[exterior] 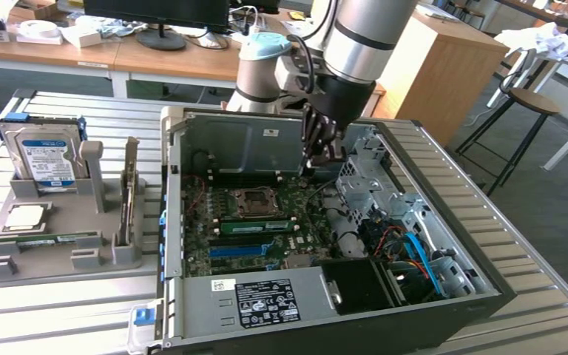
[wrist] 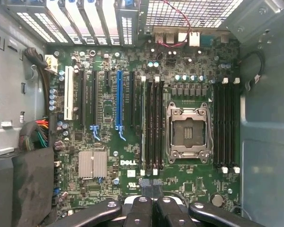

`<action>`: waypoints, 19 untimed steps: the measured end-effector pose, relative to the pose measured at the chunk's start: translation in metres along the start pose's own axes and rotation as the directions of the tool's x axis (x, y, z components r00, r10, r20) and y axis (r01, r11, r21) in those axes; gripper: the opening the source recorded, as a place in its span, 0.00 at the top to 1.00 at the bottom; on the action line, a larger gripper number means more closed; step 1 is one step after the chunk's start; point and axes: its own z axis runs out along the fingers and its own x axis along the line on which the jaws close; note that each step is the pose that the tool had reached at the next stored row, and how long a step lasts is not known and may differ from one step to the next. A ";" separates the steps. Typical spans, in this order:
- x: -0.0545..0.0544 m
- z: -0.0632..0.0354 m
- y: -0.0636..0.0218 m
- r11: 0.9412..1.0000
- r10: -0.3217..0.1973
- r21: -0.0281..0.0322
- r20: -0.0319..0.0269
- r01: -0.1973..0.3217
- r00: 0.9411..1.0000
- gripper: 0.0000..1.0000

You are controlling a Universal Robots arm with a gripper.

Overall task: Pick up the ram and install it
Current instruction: 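Press down the ram until it locks into place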

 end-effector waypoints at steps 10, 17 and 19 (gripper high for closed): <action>0.000 0.0069 -0.0003 1.000 0.000 0.000 0.000 0.000 1.000 0.90; 0.001 0.0136 -0.0005 1.000 0.000 0.000 0.000 0.000 1.000 0.90; 0.001 0.0156 -0.0006 1.000 0.000 0.000 0.000 0.000 1.000 0.90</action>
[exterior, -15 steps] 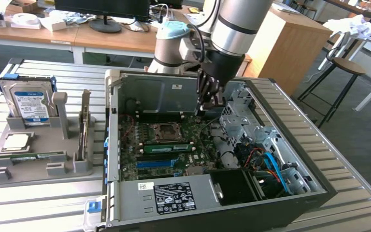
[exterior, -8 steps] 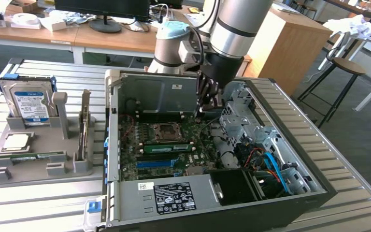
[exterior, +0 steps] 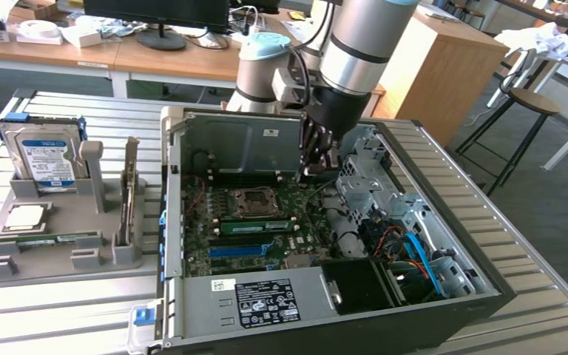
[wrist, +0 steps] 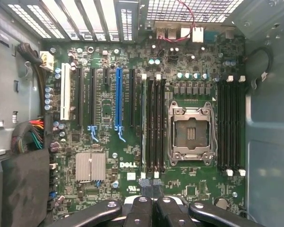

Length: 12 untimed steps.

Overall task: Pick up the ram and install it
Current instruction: 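Press down the ram until it locks into place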

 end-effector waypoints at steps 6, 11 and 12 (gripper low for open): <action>0.000 0.0065 -0.0003 1.000 0.000 0.000 0.000 0.000 1.000 0.90; 0.001 0.0111 -0.0004 1.000 0.000 0.000 0.000 0.000 1.000 0.90; 0.001 0.0120 -0.0005 1.000 0.000 0.000 0.000 0.000 1.000 0.90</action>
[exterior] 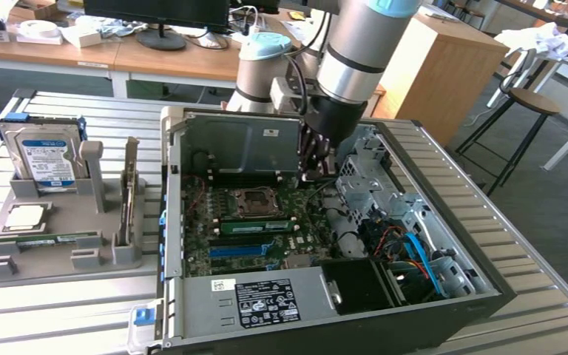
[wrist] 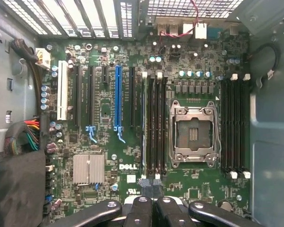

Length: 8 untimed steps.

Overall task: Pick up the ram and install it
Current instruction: 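Press down the ram until it locks into place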

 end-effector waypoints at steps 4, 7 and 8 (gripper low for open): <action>0.000 0.0032 -0.0001 1.000 0.000 0.000 0.000 0.000 1.000 0.90; 0.000 0.0057 -0.0002 1.000 0.000 0.000 0.000 0.000 1.000 0.90; 0.000 0.0066 -0.0003 1.000 0.000 0.000 0.000 0.000 1.000 0.90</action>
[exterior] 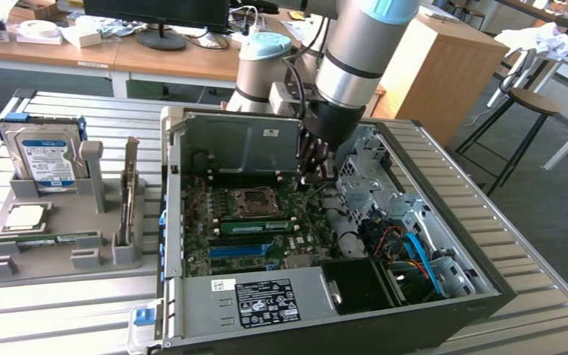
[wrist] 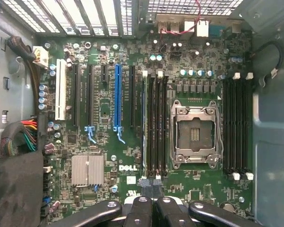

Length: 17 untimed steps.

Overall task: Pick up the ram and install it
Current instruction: 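Press down the ram until it locks into place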

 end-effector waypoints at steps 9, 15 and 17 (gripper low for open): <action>0.000 0.0080 -0.0003 1.000 0.000 0.000 0.000 0.000 1.000 0.90; 0.001 0.0135 -0.0006 1.000 0.000 0.000 0.000 0.000 1.000 0.90; 0.001 0.0154 -0.0006 1.000 0.000 0.000 0.000 0.000 1.000 0.90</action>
